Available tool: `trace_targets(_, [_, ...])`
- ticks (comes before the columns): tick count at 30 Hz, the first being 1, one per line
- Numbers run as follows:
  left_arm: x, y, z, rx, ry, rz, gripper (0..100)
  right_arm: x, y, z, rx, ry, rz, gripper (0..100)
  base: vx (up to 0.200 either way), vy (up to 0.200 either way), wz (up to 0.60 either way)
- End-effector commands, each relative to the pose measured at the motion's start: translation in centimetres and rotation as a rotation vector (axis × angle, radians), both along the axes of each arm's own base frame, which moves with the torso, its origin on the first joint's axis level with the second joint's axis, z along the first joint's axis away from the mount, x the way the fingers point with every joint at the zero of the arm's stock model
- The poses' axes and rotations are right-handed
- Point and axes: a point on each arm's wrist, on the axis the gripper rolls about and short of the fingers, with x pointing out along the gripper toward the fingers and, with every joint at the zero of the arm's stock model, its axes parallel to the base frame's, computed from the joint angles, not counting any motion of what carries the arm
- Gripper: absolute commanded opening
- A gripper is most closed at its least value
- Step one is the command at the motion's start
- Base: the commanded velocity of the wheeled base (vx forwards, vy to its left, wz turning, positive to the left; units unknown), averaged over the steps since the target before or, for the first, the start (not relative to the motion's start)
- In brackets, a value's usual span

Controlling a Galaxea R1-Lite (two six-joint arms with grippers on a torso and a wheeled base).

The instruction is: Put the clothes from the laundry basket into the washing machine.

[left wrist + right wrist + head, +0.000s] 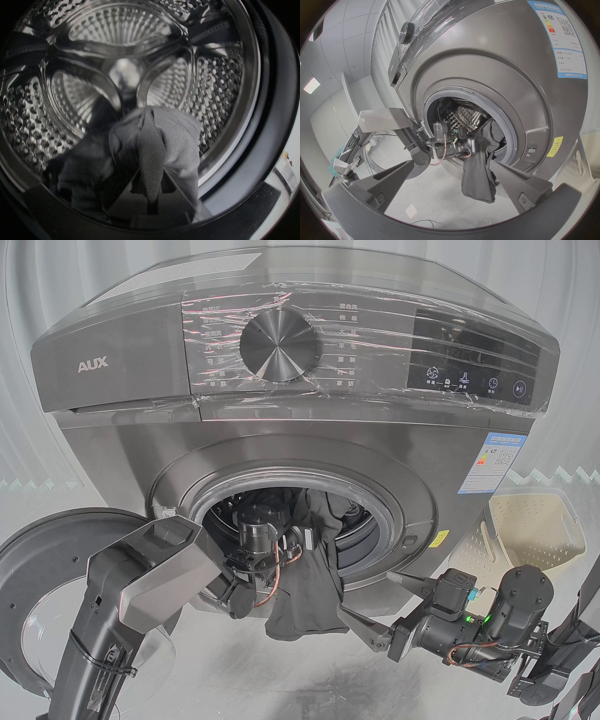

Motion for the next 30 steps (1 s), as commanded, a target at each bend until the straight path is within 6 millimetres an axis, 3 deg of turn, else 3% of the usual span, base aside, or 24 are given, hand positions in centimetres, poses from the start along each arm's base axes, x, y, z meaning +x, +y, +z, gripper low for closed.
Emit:
trace_targets(1, [3.3,1.6,2.9,-0.085,-0.139,0.108,0,0.0,0.0,-0.1,-0.001,0.001,-0.001,100,0.000,0.000,0.00])
trace_targets(12, [4.1,2.8,4.2,-0.142,-0.157,0.137,0,0.0,0.1,-0.1,0.002,0.007,0.003,100,0.000,0.000,0.00])
trace_targets(13, [4.1,2.8,4.2,-0.143,-0.155,0.137,100,0.0,0.1,-0.1,0.002,0.007,0.003,100,0.000,0.000,0.00])
trace_targets(16, [3.7,2.6,4.1,-0.147,-0.140,0.129,100,0.0,0.1,-0.1,0.002,0.007,0.003,100,0.000,0.000,0.00])
trace_targets(23, [0.7,1.8,4.3,-0.114,-0.060,0.061,100,0.0,0.1,-0.1,0.001,0.005,0.003,100,0.000,0.000,0.00])
trace_targets(25, [-0.3,1.4,4.3,-0.101,-0.036,0.035,100,0.0,0.1,-0.1,0.003,0.005,0.003,100,0.000,0.000,0.00])
trace_targets(28, [-3.4,0.4,3.3,-0.049,0.056,-0.063,100,-0.1,0.1,-0.1,0.003,0.005,0.006,100,0.000,0.000,0.00])
trace_targets(30, [-3.9,0.2,3.0,-0.040,0.070,-0.079,100,-0.1,0.2,-0.1,0.003,0.005,0.006,100,0.000,0.000,0.00])
